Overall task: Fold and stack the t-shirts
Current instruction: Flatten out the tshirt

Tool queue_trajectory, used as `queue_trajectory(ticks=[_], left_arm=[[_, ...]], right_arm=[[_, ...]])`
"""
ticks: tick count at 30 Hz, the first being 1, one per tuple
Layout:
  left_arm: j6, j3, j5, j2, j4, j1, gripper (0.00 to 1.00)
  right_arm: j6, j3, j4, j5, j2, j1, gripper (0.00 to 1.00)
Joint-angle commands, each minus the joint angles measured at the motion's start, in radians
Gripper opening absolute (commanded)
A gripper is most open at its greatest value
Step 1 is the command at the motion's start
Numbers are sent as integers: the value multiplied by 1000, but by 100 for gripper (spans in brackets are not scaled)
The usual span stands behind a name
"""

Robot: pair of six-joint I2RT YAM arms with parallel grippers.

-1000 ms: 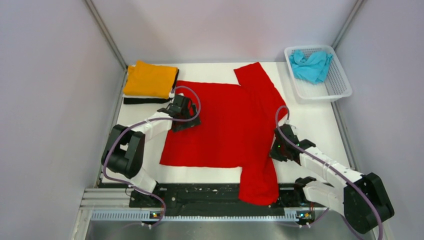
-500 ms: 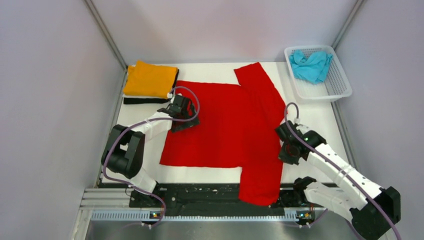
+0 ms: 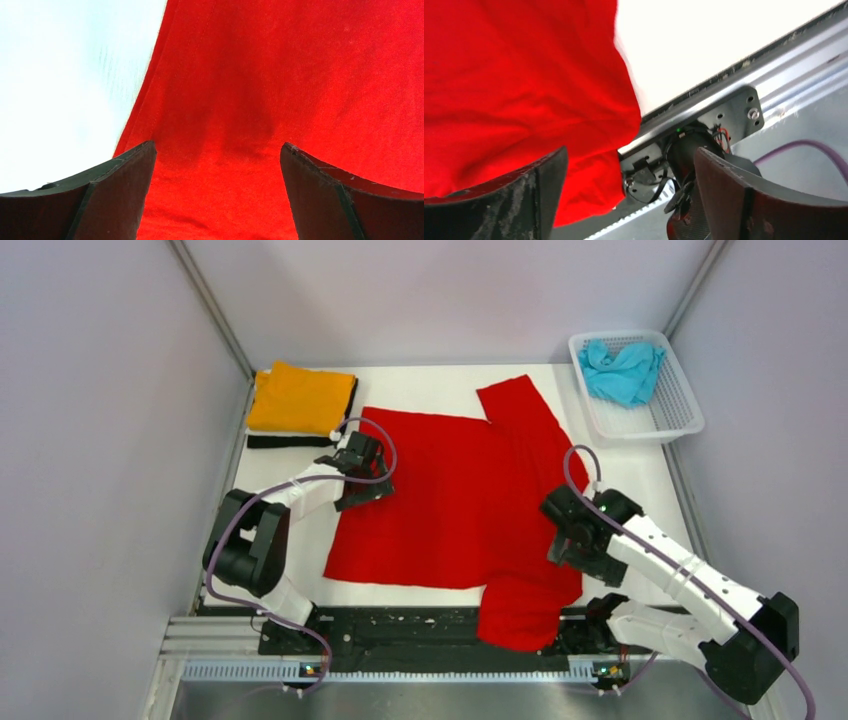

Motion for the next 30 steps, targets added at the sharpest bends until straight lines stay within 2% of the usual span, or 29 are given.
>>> queue_trajectory(ticks=[1, 6, 11, 14, 17, 20, 23, 30], left_arm=[[5, 50, -7, -36, -10, -4, 99], [30, 141, 12, -28, -31, -4, 99], [76, 235, 113, 59, -13, -2, 99], [92, 276, 168, 133, -1, 9, 99], [96, 313, 274, 223, 13, 42, 99], [94, 361, 294, 299, -10, 77, 99], [101, 395, 309, 347, -22, 95, 99], [95, 496, 320, 460, -57, 127, 99]], right_arm=[[-37, 104, 84, 138, 1, 10, 99], [-224, 120, 436, 191, 69, -35, 99], [-431, 40, 879, -89, 224, -254, 99], [-521, 53, 1050, -141, 359, -340, 99], [-612, 129, 1109, -162, 531, -391, 98], [-626, 213, 1132, -194, 691, -436, 98], [-614, 253, 1181, -243, 790, -473, 98], [-662, 426, 1173, -284, 978, -510, 98]])
